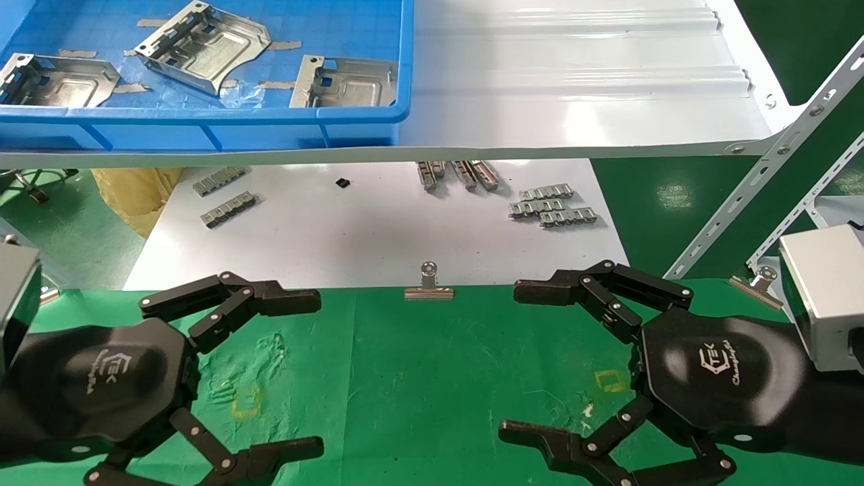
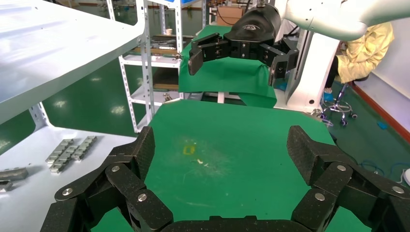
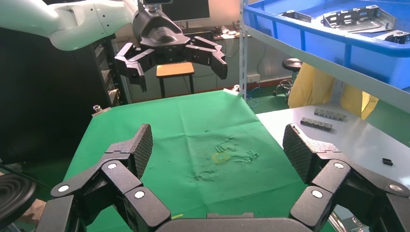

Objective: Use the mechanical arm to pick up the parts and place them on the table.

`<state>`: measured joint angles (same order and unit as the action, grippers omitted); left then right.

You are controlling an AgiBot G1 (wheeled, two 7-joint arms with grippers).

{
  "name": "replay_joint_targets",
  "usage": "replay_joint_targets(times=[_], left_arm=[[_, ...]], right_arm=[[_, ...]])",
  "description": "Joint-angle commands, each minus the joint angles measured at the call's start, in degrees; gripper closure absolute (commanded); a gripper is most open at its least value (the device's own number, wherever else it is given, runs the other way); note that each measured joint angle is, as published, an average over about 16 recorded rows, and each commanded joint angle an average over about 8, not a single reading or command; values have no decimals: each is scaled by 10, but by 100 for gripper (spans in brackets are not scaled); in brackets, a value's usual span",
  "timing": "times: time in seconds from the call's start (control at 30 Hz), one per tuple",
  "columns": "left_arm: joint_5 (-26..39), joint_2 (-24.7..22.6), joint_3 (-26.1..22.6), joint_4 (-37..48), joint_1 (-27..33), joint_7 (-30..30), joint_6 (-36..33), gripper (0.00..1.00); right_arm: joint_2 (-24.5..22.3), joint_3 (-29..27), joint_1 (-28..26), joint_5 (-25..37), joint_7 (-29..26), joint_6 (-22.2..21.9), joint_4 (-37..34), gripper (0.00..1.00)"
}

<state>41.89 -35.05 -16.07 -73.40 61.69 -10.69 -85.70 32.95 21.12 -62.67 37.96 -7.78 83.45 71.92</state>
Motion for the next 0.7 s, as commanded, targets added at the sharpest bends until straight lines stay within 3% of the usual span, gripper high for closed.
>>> replay_joint_targets(times=[0.03,0.6,0.7], left_arm=[[0,0,0,0,0,0,0,0],[0,0,0,0,0,0,0,0],[0,0,0,0,0,0,0,0]], right_arm=[[0,0,0,0,0,0,0,0],[0,0,0,0,0,0,0,0],[0,0,0,0,0,0,0,38]])
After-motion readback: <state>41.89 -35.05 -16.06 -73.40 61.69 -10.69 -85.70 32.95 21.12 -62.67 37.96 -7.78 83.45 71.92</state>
